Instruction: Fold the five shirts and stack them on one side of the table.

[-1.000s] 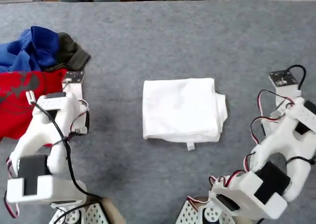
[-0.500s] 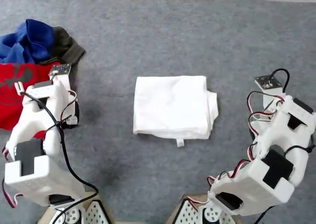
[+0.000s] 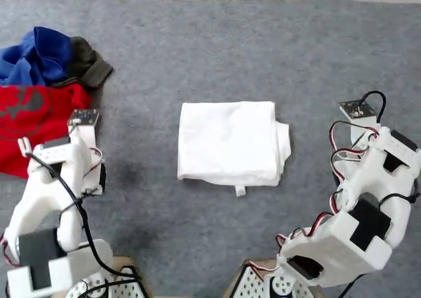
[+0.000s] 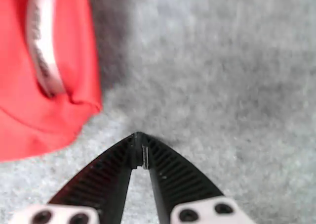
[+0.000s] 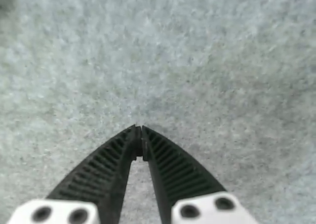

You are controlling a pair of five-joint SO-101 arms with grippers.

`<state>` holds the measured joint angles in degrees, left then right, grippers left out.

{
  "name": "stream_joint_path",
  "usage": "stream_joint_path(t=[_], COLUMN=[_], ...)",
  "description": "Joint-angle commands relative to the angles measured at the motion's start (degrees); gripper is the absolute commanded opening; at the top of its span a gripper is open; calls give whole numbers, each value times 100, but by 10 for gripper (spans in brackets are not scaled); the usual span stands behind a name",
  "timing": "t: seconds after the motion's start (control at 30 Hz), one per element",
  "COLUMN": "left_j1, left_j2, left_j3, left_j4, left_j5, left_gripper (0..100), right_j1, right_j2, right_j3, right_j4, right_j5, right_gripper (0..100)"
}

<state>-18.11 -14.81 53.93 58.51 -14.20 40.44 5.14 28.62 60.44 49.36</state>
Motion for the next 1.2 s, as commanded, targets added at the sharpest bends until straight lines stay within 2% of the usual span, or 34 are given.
stream_joint_path(t=[0.0,0.17,0.33,0.4,0.6,0.67,0.73,0.83,0.93,1.03,1.17], left_j1=[338,725,629,611,655,585,488,409,435,418,418], left_j2=[-519,-554,-554,-545,-545,-615,-624,-633,-932,-1714,-3393], left_j3=[330,980,1051,1138,1288,1314,1095,541,312,576,1464], left_j4=[70,-97,0,62,334,360,369,404,404,352,149], left_j5=[-44,0,-44,-123,-1152,-1257,-1029,-448,-167,-114,-132], left_gripper=[27,27,27,27,27,27,27,27,27,27,27], right_j1=[-158,-343,-765,-985,-1732,-2057,-2470,-2901,-3147,-3385,-3851], right_j2=[-567,-1499,-2325,-2563,-2738,-2738,-2747,-2747,-2738,-2738,-2738], right_j3=[-277,-259,-251,-189,75,215,303,312,338,374,646], right_j4=[62,53,53,62,114,325,580,1011,1284,1503,1477], right_j5=[-44,-44,-44,-273,-2215,-2760,-3305,-4229,-5134,-5662,-5987], right_gripper=[15,15,15,16,16,16,36,119,197,248,268])
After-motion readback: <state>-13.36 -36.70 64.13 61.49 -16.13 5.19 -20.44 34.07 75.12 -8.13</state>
